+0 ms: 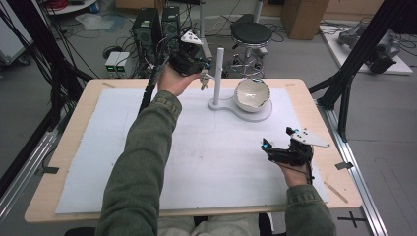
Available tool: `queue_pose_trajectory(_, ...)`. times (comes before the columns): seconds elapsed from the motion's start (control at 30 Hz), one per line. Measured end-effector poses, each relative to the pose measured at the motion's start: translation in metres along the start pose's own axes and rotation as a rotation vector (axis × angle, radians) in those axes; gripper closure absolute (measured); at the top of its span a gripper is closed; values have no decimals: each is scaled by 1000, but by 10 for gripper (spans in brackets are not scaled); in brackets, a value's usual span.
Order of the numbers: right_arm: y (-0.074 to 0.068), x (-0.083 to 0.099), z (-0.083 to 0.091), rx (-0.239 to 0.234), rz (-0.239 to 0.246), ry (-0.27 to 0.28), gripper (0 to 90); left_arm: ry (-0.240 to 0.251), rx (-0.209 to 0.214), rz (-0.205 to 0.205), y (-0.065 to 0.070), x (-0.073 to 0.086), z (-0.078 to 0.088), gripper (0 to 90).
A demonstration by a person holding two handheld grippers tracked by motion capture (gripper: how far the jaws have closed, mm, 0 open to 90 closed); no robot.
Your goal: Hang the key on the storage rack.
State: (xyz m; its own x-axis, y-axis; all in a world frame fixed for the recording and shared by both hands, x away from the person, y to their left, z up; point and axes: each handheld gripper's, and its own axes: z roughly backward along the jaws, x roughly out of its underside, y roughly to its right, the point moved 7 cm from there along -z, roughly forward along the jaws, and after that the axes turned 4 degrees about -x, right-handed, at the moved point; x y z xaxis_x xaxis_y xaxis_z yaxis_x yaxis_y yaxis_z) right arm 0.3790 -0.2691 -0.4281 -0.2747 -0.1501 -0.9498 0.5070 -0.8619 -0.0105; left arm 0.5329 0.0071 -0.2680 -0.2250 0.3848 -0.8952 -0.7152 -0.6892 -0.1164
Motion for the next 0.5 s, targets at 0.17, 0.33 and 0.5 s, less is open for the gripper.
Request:
queue_pose_trajectory(0.17, 4, -2, 4, 30, -20, 17, 4, 18, 9, 30, 1, -3, -7, 879)
queue_pose_trajectory(0.33, 6, -2, 3, 33, -24, 23, 4, 33, -7, 22, 1, -8, -12, 880)
queue_pose_trajectory(0.5, 6, -2, 1, 28, -28, 26, 4, 40, -8, 22, 5, -15, -18, 880)
